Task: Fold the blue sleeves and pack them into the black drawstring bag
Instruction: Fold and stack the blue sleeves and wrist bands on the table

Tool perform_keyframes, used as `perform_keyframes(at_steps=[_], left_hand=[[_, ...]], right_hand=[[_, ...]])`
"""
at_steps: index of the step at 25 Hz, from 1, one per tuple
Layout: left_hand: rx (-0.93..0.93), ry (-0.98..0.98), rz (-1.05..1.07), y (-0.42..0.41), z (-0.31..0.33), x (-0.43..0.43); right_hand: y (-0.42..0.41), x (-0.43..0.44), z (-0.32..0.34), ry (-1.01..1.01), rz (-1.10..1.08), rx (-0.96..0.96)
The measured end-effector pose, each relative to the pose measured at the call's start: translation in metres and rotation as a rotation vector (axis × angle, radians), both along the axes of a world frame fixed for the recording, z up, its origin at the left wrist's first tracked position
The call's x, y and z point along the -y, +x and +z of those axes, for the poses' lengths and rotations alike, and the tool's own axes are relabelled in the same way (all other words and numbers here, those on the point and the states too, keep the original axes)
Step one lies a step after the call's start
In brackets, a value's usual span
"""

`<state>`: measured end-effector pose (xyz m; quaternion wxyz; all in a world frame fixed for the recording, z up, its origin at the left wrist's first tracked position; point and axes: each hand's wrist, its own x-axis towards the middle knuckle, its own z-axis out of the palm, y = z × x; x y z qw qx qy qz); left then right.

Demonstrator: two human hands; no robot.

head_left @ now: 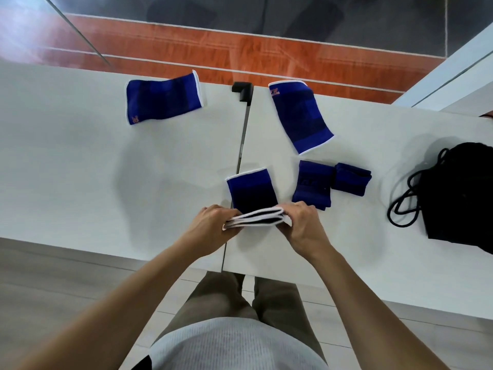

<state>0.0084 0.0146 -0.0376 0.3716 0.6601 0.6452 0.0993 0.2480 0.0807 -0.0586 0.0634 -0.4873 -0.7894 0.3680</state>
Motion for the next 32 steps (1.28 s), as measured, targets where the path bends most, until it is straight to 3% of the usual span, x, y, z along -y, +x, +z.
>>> perform_keyframes(at_steps=[4, 7, 15, 20, 22, 24, 25, 28, 32], left_hand=[[0.108, -0.131, 0.4, -0.004, 0.002, -0.019], [0.16, -0.211, 0.612, -0.003, -0.004, -0.033], [0.172, -0.204, 0.748, 0.004, -0.023, -0.052], [0.013, -0.146, 0.798, 0.009, -0.029, -0.059], [-0.121, 0.123, 0.731, 0.011, -0.025, -0.056], [-0.289, 0.386, 0.442, 0.017, -0.03, -0.047], [-0.366, 0.418, 0.293, 0.02, -0.036, -0.04], [-0.458, 0.306, 0.131, 0.024, -0.054, -0.027], [-0.479, 0.233, 0.149, 0.031, -0.055, -0.023]], right_hand=[[-0.023, -0.015, -0.003, -0.252, -0.228, -0.051], [-0.039, -0.025, -0.006, -0.292, -0.307, 0.028], [-0.063, -0.039, -0.009, -0.203, -0.304, 0.261], [-0.077, -0.045, -0.012, -0.219, -0.343, 0.37], [-0.08, -0.048, -0.011, -0.23, -0.365, 0.408], [-0.081, -0.048, -0.01, -0.233, -0.398, 0.435], [-0.082, -0.047, -0.009, -0.217, -0.413, 0.434], [-0.084, -0.038, -0.009, 0.008, -0.394, 0.372], [-0.062, -0.015, -0.021, 0.422, -0.093, 0.352]])
